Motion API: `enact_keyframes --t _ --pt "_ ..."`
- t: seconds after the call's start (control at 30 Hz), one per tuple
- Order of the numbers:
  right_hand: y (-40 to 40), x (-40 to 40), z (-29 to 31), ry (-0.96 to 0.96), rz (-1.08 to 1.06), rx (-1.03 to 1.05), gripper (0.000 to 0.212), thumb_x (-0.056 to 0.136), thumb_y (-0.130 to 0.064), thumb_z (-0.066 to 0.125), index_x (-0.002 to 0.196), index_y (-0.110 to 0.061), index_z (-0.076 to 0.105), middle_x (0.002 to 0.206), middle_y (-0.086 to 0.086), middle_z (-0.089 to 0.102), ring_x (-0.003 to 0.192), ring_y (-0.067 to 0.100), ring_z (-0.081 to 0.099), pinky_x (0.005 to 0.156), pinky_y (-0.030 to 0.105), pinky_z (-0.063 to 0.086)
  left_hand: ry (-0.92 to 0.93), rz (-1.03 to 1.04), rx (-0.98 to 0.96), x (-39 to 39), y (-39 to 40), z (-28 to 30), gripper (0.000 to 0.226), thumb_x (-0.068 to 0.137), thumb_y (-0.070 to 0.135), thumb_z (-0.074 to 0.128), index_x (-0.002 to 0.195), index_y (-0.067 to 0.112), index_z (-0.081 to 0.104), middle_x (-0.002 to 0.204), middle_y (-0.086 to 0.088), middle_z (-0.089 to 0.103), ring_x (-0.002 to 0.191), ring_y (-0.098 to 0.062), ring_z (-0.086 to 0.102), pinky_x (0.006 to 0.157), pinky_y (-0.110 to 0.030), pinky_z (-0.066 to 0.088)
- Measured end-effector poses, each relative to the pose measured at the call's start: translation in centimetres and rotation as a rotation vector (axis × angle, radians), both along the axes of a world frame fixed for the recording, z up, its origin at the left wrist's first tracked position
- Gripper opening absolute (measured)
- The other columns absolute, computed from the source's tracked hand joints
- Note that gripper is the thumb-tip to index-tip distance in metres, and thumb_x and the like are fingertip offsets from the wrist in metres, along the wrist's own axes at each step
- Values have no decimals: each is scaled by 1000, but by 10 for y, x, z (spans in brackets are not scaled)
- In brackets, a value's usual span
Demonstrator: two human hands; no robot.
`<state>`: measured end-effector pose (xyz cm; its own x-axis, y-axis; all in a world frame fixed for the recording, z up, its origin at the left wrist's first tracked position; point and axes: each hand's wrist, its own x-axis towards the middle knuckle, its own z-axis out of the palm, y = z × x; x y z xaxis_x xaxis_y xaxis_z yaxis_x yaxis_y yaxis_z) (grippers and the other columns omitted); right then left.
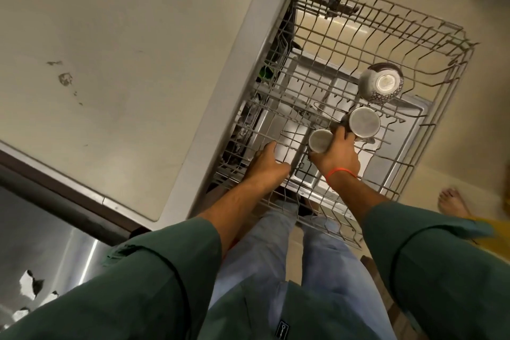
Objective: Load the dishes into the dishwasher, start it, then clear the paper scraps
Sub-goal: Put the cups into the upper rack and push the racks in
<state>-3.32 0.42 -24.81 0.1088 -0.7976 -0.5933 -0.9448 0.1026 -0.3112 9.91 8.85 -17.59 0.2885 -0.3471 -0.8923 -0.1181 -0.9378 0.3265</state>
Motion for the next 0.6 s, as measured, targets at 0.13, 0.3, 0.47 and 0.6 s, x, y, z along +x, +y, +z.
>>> enact_keyframes --t 0.13,0.3,0.47,0.6 --pt "6 -5 0 7 75 -91 72 72 -36 82 130 -20 42 124 8 47 101 35 61 77 49 55 17 18 -23 -5 6 0 75 97 14 59 157 37 21 161 -3 28 138 -29 43 108 -43 42" --pt "8 -14 -6 51 228 -204 77 74 -39 81 137 -19 40 126 10 48 115 32 52 90 48 49 21 23 -32 -12 15 -1 74 98 15 58 159 33 20 162 -4 26 143 -29 37 109 -43 39" --pt "5 -9 -14 16 205 -245 81 67 -50 82 129 -17 43 122 11 50 109 32 53 88 46 49 9 7 -34 -21 25 -7 73 97 21 59 158 35 20 156 -8 34 134 -28 46 108 -47 44" --pt "2 -6 -12 -9 135 -242 86 62 -58 81 127 -14 44 123 10 52 111 32 52 91 48 45 12 42 -32 -24 30 -11 72 98 21 59 158 35 22 156 -7 34 133 -28 46 105 -44 45"
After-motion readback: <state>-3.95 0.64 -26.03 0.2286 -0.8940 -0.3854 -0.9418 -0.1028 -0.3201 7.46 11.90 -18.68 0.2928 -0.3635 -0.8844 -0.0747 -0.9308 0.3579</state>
